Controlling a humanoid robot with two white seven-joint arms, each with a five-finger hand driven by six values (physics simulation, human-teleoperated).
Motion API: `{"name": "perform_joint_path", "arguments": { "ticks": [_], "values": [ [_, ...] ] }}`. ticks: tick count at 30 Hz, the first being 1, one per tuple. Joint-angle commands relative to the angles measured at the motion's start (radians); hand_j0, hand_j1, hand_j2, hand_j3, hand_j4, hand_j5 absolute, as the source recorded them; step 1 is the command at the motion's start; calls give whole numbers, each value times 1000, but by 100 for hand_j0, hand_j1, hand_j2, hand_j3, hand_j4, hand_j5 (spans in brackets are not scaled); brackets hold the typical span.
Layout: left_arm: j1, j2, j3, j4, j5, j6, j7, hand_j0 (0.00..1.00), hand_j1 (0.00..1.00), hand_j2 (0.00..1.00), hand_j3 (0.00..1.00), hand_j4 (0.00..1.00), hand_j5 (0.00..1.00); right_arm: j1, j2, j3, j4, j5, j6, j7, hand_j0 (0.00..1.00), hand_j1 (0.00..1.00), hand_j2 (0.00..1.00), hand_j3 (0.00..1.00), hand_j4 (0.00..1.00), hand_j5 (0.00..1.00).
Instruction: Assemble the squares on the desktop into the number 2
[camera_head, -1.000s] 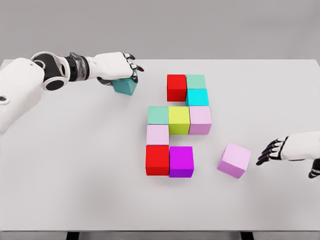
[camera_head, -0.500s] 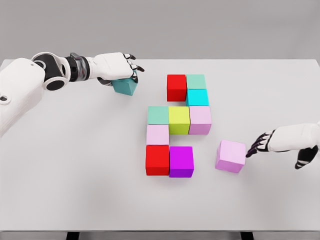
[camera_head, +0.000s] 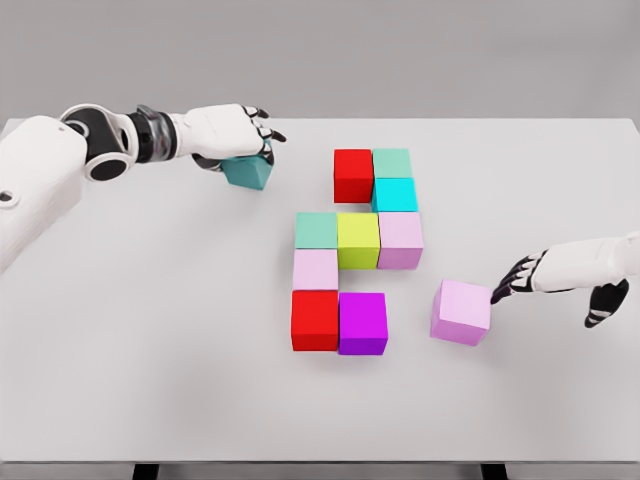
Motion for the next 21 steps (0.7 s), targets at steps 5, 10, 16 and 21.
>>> {"name": "perform_joint_path", "arguments": {
  "ticks": [5,10,16,21],
  "values": [
    [0,-1,0,3,5,0,-3,100,100,100,100,100,100,0,25,-1,14,-5,2,0,100,100,100,100,100,100],
    [0,-4,-8,14,-1,0,-6,100,100,100,100,100,100,0,33,-6,31,-5,2,0,100,100,100,100,100,100],
    [3,-13,-22,12,-1,0,-7,100,100,100,100,100,100,0,56,-9,75,-5,2,0,100,100,100,100,100,100],
    [0,-13,-25,11,-3,0,-9,100,100,100,100,100,100,2,79,-9,62,-5,2,0,100,100,100,100,100,100]
  ]
}}
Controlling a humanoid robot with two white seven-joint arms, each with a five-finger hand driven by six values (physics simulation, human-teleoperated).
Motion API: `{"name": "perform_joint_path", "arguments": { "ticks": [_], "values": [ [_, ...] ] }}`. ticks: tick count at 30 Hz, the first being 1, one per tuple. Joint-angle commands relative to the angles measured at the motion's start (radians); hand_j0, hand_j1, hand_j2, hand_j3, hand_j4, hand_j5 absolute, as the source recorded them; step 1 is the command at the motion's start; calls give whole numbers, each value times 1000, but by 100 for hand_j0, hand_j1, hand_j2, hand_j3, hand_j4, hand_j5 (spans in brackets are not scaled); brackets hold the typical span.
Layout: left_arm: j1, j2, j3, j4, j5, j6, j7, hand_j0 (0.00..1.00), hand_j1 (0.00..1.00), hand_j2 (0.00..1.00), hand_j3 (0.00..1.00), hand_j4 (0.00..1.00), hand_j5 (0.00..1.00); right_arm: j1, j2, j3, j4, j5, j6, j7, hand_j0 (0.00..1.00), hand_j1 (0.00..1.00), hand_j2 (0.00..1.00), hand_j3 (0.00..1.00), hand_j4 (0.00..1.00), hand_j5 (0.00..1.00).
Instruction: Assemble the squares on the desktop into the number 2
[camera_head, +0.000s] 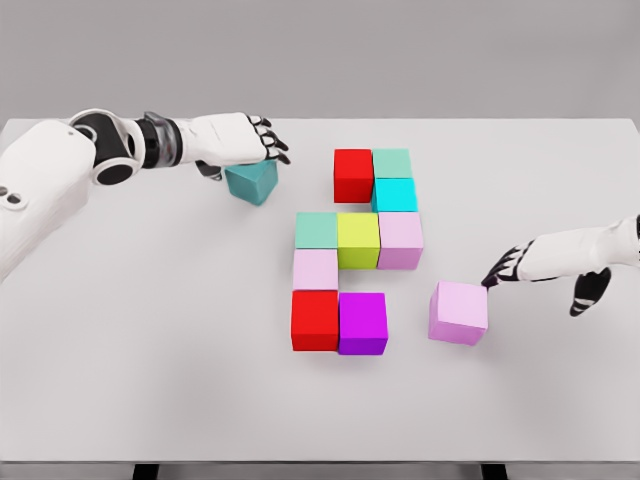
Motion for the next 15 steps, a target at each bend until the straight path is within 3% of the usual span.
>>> {"name": "perform_joint_path", "arguments": {
  "ticks": [1,9,15],
  "values": [
    [0,0,0,1,3,1,0,100,100,100,100,100,100,0,11,-1,-4,-3,2,0,100,100,100,100,100,100],
    [-32,46,23,-22,17,1,2,100,100,100,100,100,100,0,20,-4,-2,-8,2,0,100,100,100,100,100,100],
    [-26,101,75,-22,17,1,3,100,100,100,100,100,100,-2,-44,-39,4,-6,2,0,100,100,100,100,100,100]
  ]
}}
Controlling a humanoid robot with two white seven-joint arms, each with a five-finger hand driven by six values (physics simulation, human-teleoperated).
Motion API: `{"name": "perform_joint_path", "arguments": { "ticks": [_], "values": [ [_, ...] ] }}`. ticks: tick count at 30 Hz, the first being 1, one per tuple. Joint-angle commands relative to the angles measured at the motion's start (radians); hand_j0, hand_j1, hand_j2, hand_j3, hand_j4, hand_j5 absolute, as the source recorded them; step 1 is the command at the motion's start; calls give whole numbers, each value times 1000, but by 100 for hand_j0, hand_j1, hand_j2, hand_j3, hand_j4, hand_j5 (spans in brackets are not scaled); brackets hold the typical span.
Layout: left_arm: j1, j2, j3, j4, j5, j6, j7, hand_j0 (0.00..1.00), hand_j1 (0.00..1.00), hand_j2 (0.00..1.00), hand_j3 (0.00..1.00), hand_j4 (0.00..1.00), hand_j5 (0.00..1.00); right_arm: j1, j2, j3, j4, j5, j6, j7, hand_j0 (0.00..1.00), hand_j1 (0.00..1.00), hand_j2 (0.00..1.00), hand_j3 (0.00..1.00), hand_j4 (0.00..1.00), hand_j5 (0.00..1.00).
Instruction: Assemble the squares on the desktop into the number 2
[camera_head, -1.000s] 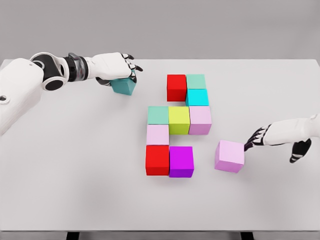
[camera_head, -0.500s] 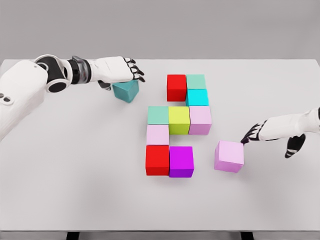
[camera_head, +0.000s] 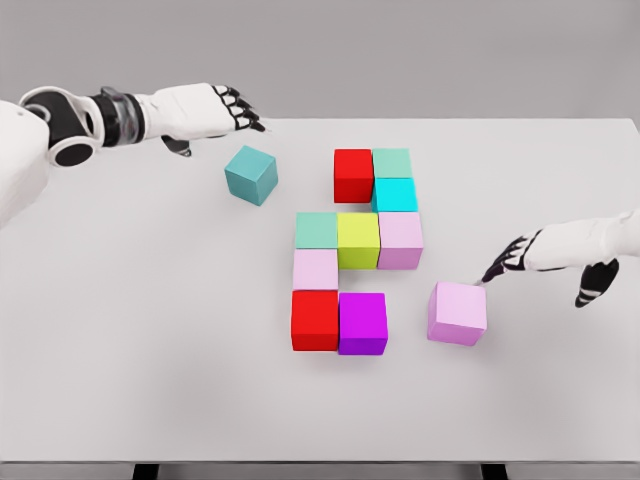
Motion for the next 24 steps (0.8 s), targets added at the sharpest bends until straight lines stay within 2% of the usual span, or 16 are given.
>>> {"name": "perform_joint_path", "arguments": {
  "ticks": [1,5,6,9,10,16,22,24],
  "values": [
    [0,24,24,-1,3,1,0,100,100,100,100,100,100,0,-26,-7,-3,2,2,0,100,100,100,100,100,100],
    [6,48,22,-4,-10,1,-2,100,100,100,100,100,100,2,-38,4,-14,22,2,0,100,100,100,100,100,100],
    [8,50,19,-4,-13,1,-2,100,100,100,100,100,100,2,-41,5,-52,36,2,0,100,100,100,100,100,100],
    [14,67,15,-4,-39,1,-3,88,88,88,88,88,88,5,-82,7,-141,37,2,0,100,100,100,100,100,100],
    [17,87,16,-4,-57,1,-2,86,86,86,86,86,86,5,-82,7,-148,37,2,0,100,100,100,100,100,100],
    [29,91,13,5,-80,1,-3,85,85,85,85,85,85,11,-73,11,-149,37,2,0,100,100,100,100,100,100],
    [37,91,-10,-4,-128,1,-3,86,86,86,86,86,86,11,-29,11,-140,37,2,0,100,100,100,100,100,100],
    [35,91,-41,-18,-128,1,-3,86,86,86,86,86,86,11,-26,11,-141,37,2,0,100,100,100,100,100,100]
  ]
}}
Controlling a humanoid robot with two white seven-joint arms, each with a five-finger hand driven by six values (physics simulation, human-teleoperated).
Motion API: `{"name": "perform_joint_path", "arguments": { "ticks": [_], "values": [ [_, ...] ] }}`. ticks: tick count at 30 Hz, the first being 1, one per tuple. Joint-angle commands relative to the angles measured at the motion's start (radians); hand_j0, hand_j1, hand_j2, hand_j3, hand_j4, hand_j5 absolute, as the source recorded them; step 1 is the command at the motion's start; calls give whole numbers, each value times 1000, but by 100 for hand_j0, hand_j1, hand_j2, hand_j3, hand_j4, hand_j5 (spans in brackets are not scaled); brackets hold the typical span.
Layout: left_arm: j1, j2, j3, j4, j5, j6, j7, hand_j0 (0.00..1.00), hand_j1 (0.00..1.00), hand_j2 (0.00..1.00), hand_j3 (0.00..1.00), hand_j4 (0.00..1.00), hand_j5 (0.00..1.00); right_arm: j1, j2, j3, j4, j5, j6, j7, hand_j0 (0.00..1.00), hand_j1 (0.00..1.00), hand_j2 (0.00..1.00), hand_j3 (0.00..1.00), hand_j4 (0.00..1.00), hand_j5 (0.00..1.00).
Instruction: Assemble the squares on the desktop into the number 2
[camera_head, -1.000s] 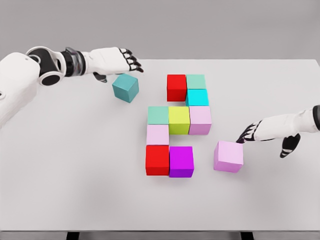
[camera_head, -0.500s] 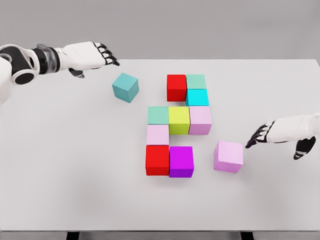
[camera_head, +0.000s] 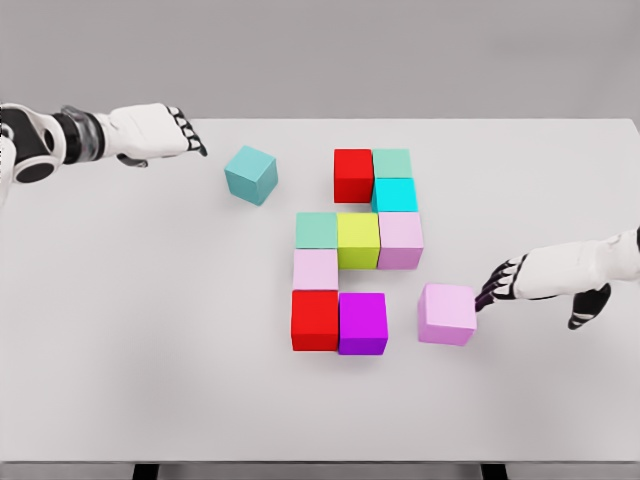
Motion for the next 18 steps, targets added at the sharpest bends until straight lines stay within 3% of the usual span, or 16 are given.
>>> {"name": "perform_joint_path", "arguments": {
  "ticks": [1,7,18],
  "values": [
    [0,0,-30,-22,-4,1,0,86,86,86,86,86,86,0,9,-1,-1,-4,2,0,100,100,100,100,100,100],
    [0,2,-73,-74,-10,1,0,86,86,86,86,86,86,0,35,1,-6,-4,2,0,100,100,100,100,100,100],
    [0,2,-79,-104,-8,1,0,86,86,86,86,86,86,0,59,-1,-7,-4,2,0,100,100,100,100,100,100]
  ]
}}
